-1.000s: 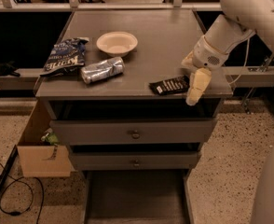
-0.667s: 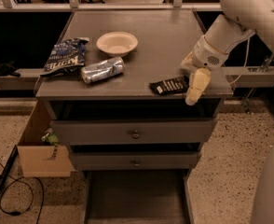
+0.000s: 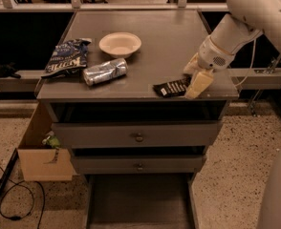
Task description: Place rxbar chocolate into bottom drawer
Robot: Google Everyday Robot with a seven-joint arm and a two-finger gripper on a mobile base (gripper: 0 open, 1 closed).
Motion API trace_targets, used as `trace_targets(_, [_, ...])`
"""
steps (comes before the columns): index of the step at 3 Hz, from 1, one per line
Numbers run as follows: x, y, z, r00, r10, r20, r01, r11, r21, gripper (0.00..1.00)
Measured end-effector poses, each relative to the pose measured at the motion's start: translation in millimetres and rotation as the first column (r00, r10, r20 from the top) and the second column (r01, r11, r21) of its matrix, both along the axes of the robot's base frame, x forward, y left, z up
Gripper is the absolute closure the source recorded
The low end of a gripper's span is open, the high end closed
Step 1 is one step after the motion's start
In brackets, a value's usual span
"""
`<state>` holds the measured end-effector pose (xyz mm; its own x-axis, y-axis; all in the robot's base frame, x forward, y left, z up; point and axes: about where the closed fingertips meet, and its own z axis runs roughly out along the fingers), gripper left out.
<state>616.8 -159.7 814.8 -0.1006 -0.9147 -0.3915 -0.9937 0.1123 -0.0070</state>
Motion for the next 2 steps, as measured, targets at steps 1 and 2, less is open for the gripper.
trace_targets(1, [0.0,0.0,0.0,1.0000,0.000,0.000,0.000,1.000,0.000,0.72])
trace_targets(2, [0.0,0.0,0.0,1.0000,0.000,0.000,0.000,1.000,0.000,0.96])
